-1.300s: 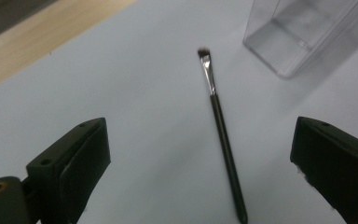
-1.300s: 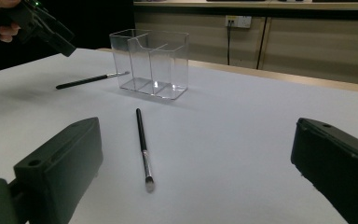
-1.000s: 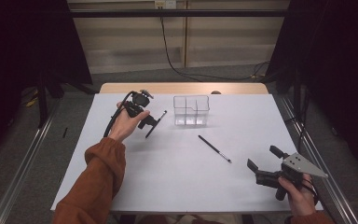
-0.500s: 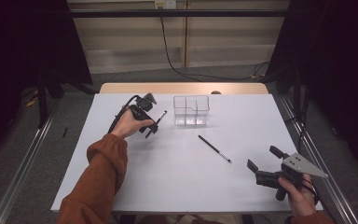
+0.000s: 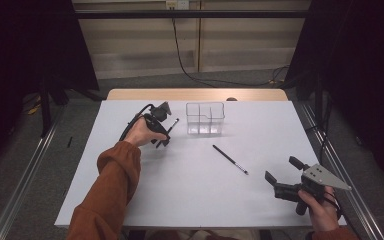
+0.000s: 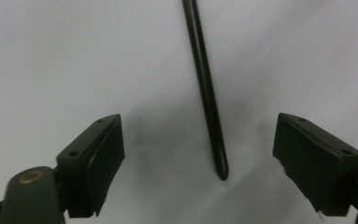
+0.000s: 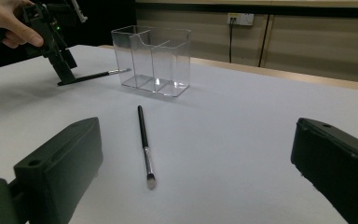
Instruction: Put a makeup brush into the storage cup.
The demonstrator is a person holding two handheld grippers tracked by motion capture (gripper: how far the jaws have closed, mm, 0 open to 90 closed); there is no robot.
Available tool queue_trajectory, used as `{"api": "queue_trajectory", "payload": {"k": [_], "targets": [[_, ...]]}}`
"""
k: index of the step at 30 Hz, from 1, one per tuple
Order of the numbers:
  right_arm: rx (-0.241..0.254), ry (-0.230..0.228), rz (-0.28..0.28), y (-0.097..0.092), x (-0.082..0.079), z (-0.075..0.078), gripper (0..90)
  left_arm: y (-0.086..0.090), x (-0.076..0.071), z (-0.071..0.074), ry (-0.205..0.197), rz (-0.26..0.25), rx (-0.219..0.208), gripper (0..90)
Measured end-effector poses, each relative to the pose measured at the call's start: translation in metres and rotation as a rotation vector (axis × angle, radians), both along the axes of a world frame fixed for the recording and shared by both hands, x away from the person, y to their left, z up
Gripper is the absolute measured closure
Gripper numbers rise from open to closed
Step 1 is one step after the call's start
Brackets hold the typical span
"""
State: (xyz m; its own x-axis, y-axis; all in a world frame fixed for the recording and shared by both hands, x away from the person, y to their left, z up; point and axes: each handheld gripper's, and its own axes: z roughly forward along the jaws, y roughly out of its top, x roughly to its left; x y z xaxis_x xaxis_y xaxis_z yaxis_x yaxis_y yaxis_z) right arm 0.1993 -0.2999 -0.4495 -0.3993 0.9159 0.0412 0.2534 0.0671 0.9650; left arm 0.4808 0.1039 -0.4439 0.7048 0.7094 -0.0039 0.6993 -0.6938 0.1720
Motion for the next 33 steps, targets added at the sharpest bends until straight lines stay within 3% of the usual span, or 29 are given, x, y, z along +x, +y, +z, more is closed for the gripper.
{"api": "queue_trajectory", "payload": {"k": [9,15,20,23,26,33], "targets": [[0.001,0.005,0.001,0.000,0.000,0.000,1.3,-0.005,0.002,-0.001,0.006,0.012,0.011,42.6],[-0.002,0.006,0.002,0.000,-0.001,0.000,1.3,-0.011,-0.002,-0.003,-0.002,-0.002,0.027,52.8],[-0.001,0.007,0.004,0.000,-0.001,0.000,1.3,-0.012,-0.002,-0.003,0.021,-0.007,0.016,63.7],[-0.002,0.007,0.005,0.000,-0.001,0.000,1.3,-0.013,-0.002,-0.004,0.022,0.004,0.017,65.7],[-0.002,0.006,0.008,0.000,-0.001,0.000,1.3,-0.009,0.000,-0.004,0.038,0.017,-0.009,66.2],[-0.007,0.014,0.010,0.000,-0.002,-0.001,1.3,-0.008,0.002,-0.004,0.039,0.033,-0.008,72.9]]}}
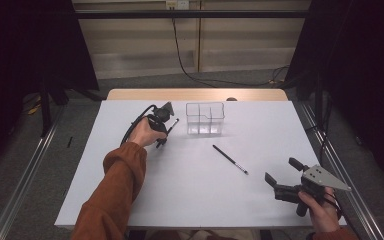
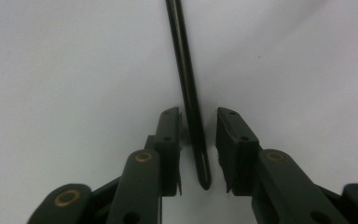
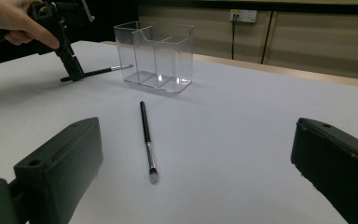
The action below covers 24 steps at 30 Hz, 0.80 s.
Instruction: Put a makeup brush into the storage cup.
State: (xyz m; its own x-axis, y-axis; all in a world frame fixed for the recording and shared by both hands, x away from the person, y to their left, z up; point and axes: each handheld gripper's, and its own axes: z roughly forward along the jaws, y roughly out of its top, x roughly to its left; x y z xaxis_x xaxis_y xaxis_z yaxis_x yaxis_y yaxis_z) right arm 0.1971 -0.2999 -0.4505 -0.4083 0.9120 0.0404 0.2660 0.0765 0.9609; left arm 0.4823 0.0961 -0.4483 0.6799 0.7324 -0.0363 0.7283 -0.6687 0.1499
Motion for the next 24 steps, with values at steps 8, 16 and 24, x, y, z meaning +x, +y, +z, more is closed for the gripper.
{"api": "queue_trajectory", "payload": {"k": [8,16,24], "targets": [[-0.003,0.003,0.001,0.0001,-0.0005,-0.0004,1.3,0.0020,0.0020,-0.0002,0.003,0.027,0.006,79.9],[-0.004,0.002,0.005,0.0006,-0.0002,-0.0004,1.3,0.0007,0.0017,-0.0006,0.011,0.048,0.004,84.0],[-0.004,0.005,0.007,0.0012,0.0004,-0.0006,1.4,0.0034,0.0024,-0.0003,0.016,0.065,-0.016,84.1]]}}
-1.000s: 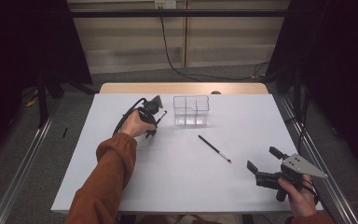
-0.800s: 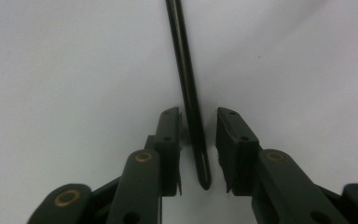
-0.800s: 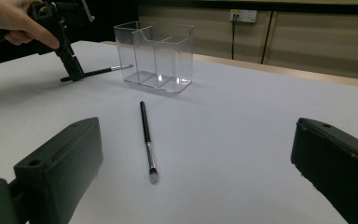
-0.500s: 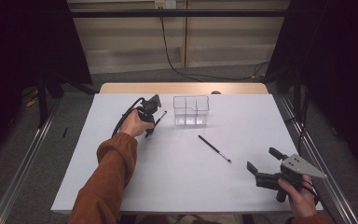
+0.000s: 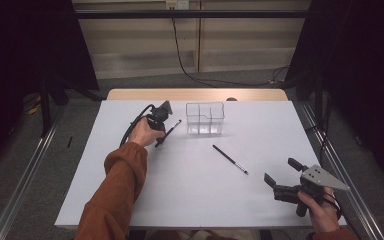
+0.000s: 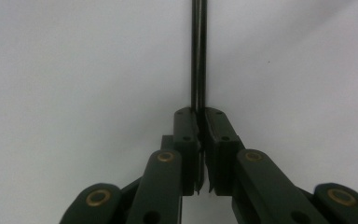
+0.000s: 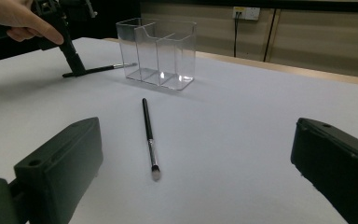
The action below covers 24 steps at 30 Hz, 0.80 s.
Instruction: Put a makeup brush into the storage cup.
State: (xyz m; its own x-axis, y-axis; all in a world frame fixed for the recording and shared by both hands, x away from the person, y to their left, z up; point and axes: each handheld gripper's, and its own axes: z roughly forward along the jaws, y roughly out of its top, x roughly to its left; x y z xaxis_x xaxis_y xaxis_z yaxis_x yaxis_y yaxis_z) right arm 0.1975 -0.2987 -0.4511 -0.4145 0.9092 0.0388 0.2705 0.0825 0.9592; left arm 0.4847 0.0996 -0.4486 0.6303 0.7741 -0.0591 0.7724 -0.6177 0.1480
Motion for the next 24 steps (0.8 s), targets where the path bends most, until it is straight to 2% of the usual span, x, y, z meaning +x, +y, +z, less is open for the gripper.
{"api": "queue_trajectory", "payload": {"k": [2,6,9,12,14,16,24], "targets": [[0.000,-0.001,0.000,0.000,0.000,0.000,1.4,0.000,0.000,0.000,-0.001,0.003,-0.001,84.1],[-0.002,-0.001,0.001,0.000,0.000,0.000,1.4,0.001,-0.004,0.001,-0.031,-0.003,0.001,84.2],[-0.005,0.001,0.004,0.001,0.001,0.000,1.5,0.006,-0.004,0.001,-0.031,0.016,-0.037,84.2],[-0.001,0.001,0.001,0.001,0.001,0.000,1.5,0.007,-0.004,0.001,-0.033,0.020,-0.047,84.2],[-0.001,0.000,0.000,0.001,0.001,0.000,1.5,0.009,-0.004,0.002,-0.068,0.045,-0.034,84.2],[-0.003,0.001,0.002,0.001,0.001,0.000,1.5,0.010,-0.004,0.001,-0.070,0.051,-0.033,84.2],[-0.001,0.000,0.002,0.001,0.001,0.000,1.5,0.013,-0.006,0.012,-0.117,0.077,-0.086,84.2]]}}
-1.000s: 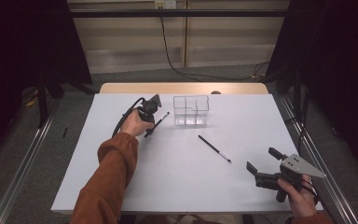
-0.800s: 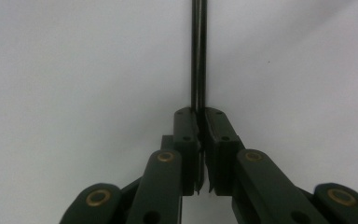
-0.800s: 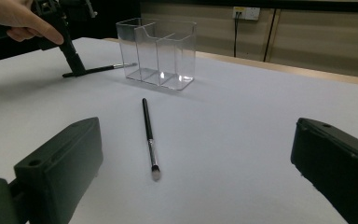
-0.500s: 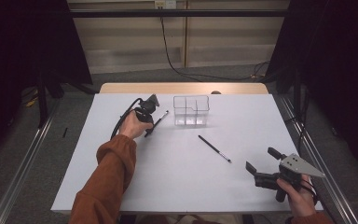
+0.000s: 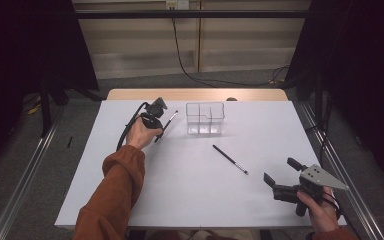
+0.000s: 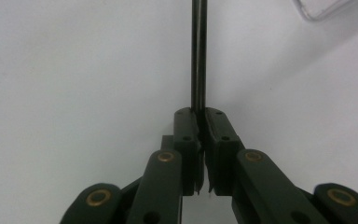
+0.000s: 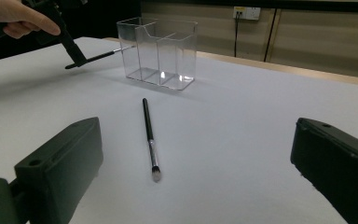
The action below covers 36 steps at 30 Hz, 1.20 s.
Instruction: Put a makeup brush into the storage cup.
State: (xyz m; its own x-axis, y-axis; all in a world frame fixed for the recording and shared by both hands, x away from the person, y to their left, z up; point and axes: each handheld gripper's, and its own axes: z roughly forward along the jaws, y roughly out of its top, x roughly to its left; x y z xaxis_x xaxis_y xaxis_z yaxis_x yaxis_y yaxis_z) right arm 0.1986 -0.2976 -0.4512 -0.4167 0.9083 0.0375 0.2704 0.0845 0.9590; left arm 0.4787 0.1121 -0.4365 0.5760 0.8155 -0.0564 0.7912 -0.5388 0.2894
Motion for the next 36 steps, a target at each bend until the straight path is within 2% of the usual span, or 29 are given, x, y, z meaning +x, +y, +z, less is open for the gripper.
{"api": "queue_trajectory", "payload": {"k": [2,3,5,8,14,18,19,22,23,26,29,32,33,36], "targets": [[-0.001,0.001,-0.001,0.000,0.000,0.000,1.5,0.002,0.000,0.002,-0.009,-0.001,-0.016,84.2],[0.000,-0.001,0.000,0.000,0.000,0.000,1.5,0.004,-0.001,0.003,-0.021,0.003,-0.040,84.2],[0.000,-0.001,0.000,0.000,0.000,0.000,1.5,0.007,-0.003,0.004,-0.033,0.014,-0.061,84.2],[-0.001,0.001,0.001,0.000,0.000,0.000,1.5,0.010,-0.003,0.005,-0.043,0.013,-0.077,84.2],[0.002,-0.001,-0.002,0.000,0.001,0.000,1.5,0.019,-0.008,0.014,-0.109,0.025,-0.147,84.2],[0.002,-0.002,-0.001,0.000,0.000,0.000,1.5,0.021,-0.010,0.017,-0.120,0.026,-0.158,84.2],[0.000,-0.002,-0.001,0.000,0.000,0.000,1.5,0.024,-0.012,0.017,-0.138,0.013,-0.164,84.2],[0.000,-0.002,-0.001,0.000,0.000,0.000,1.5,0.025,-0.014,0.017,-0.152,0.013,-0.185,84.1],[0.000,-0.003,0.000,0.000,0.000,0.000,1.5,0.026,-0.017,0.017,-0.172,0.010,-0.192,84.2],[0.002,-0.001,-0.003,0.001,0.000,0.000,1.5,0.027,-0.019,0.018,-0.185,0.011,-0.210,84.2],[0.000,-0.001,-0.002,0.000,0.000,0.000,1.5,0.030,-0.023,0.021,-0.234,0.011,-0.240,84.2],[0.001,-0.002,-0.002,0.000,0.000,0.000,1.5,0.031,-0.025,0.022,-0.257,0.008,-0.262,84.2],[0.001,-0.002,-0.001,0.000,0.000,0.000,1.5,0.032,-0.026,0.022,-0.262,0.006,-0.251,84.1],[0.001,-0.003,-0.002,0.000,0.000,0.000,1.5,0.032,-0.028,0.022,-0.277,0.008,-0.262,84.1]]}}
